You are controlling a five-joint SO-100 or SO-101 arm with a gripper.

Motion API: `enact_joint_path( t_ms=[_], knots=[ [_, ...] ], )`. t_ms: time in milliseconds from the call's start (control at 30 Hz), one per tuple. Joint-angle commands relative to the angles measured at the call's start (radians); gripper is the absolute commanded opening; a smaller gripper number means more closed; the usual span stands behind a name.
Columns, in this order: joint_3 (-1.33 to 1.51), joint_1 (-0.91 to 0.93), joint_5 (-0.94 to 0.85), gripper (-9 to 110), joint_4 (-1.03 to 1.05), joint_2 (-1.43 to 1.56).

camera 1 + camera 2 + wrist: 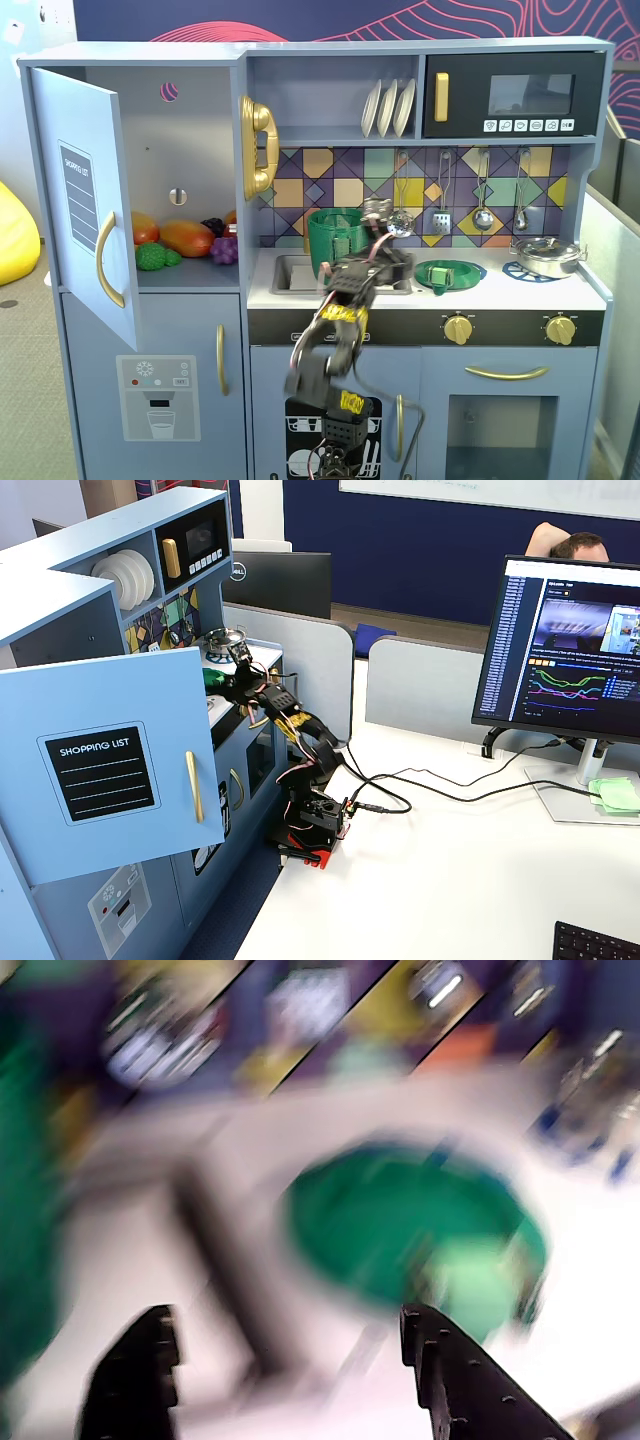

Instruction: Take off the lid from the green recipient and place it on the counter

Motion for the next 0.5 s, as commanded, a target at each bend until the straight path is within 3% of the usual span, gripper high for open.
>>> enact_joint_path(
  t_ms=[0,100,267,467],
  knots=[
    [0.106,-0.114,-0.040,7,0.351,0.252],
    [0.295,-0.187,-0.040,2,0.469,0.348],
    [0.643,-0.281,0.049,0,0.463,0.448],
    [0.848,-0.330,0.127,0,0.597,0.577]
  ],
)
